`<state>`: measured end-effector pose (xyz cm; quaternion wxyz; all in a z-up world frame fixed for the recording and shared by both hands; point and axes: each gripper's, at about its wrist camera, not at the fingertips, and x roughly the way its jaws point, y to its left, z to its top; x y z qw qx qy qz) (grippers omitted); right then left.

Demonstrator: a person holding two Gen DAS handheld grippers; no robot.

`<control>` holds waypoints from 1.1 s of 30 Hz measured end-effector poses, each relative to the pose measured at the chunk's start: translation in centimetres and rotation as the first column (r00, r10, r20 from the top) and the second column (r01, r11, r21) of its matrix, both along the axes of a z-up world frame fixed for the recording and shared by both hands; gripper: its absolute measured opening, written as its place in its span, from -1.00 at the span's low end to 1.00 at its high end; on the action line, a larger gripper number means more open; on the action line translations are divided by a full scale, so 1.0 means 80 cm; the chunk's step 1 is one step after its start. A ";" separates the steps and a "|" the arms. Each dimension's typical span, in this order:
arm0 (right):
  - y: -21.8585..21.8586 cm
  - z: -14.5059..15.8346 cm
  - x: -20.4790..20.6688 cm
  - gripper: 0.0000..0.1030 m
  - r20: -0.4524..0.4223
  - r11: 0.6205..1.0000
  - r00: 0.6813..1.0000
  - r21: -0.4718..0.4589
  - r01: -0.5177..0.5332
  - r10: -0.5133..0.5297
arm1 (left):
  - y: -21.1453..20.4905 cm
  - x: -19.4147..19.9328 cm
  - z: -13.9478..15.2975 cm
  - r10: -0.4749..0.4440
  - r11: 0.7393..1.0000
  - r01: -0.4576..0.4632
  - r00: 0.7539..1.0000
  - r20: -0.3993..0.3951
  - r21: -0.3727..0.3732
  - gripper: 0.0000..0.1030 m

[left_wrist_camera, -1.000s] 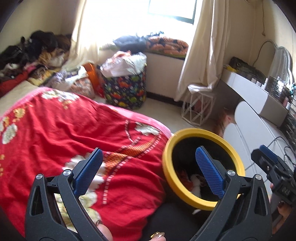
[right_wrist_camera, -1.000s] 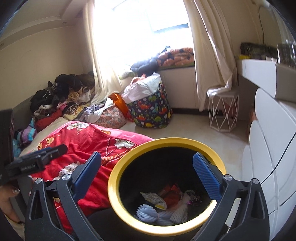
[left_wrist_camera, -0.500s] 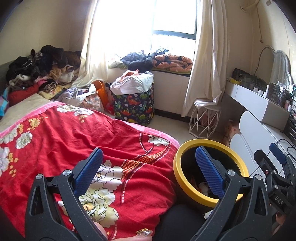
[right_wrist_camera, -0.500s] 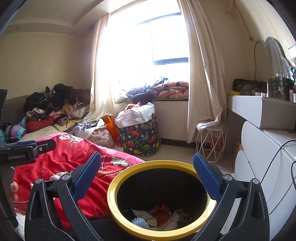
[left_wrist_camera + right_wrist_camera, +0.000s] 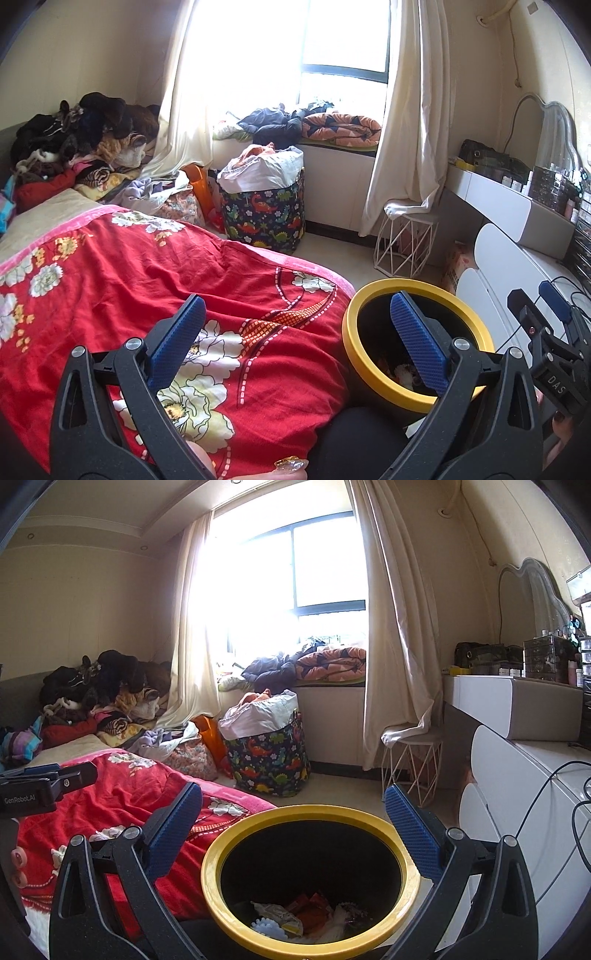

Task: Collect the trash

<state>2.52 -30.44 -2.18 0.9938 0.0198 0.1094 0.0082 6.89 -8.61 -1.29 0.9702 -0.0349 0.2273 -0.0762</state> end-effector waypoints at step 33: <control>-0.004 -0.006 -0.003 0.87 0.005 1.000 1.000 0.012 0.014 -0.014 | 0.001 -0.001 0.000 0.001 1.000 -0.001 1.000 0.002 0.002 0.79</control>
